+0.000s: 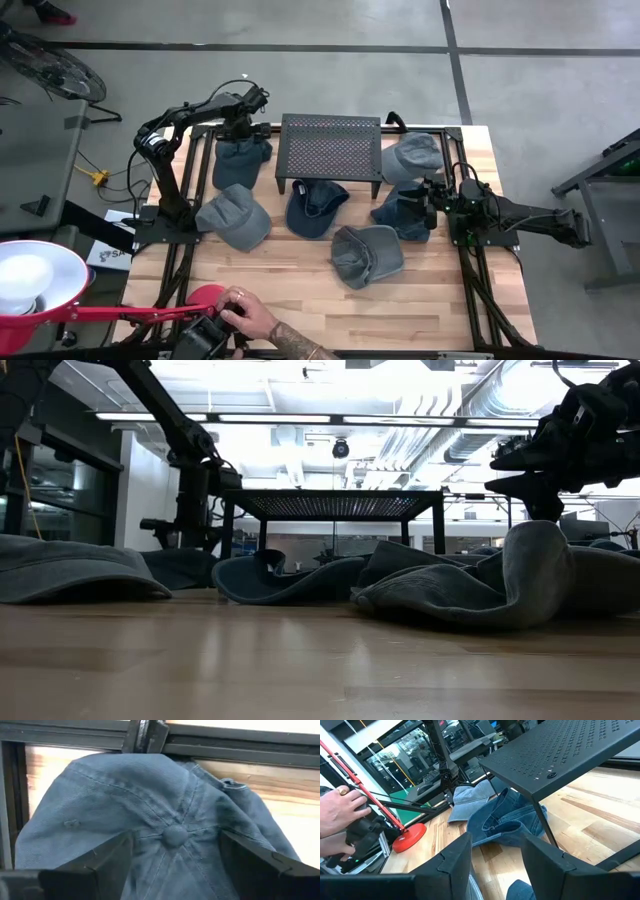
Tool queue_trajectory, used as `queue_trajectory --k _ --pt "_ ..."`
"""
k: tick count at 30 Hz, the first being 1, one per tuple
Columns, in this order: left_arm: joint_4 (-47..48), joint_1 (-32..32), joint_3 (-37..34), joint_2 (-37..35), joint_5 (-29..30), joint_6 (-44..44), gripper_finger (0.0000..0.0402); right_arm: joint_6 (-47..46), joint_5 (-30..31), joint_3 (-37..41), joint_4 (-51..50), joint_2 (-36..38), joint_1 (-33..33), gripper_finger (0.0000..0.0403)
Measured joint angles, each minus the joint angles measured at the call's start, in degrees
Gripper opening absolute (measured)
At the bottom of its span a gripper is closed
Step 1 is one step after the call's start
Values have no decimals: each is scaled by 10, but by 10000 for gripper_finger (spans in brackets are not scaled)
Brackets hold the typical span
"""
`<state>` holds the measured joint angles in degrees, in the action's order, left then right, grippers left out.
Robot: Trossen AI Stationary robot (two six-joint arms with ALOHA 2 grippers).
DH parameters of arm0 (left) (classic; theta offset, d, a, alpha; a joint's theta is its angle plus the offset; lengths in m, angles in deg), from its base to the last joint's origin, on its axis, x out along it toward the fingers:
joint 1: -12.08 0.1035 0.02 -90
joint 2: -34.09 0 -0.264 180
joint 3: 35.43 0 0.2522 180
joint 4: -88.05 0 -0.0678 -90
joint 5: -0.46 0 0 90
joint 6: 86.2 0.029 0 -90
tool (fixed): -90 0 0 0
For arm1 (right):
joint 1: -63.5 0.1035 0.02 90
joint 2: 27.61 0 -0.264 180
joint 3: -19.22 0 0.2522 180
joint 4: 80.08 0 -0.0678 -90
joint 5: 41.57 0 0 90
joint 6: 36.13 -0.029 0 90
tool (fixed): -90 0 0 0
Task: Pick & Place hat
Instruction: Put the top blue cap on the shelf
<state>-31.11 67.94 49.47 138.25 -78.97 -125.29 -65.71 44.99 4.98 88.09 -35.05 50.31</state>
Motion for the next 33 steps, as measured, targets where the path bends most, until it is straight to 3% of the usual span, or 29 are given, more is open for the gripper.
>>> queue_trajectory --k 4,17,33 --pt "-2 0 -5 0 0 0 228 0 0 0 0 0 0 162" --pt "-3 -1 -15 0 4 13 14 0 0 0 0 0 0 161" --pt "25 -4 -15 -116 -6 28 2 0 0 0 0 0 0 162"
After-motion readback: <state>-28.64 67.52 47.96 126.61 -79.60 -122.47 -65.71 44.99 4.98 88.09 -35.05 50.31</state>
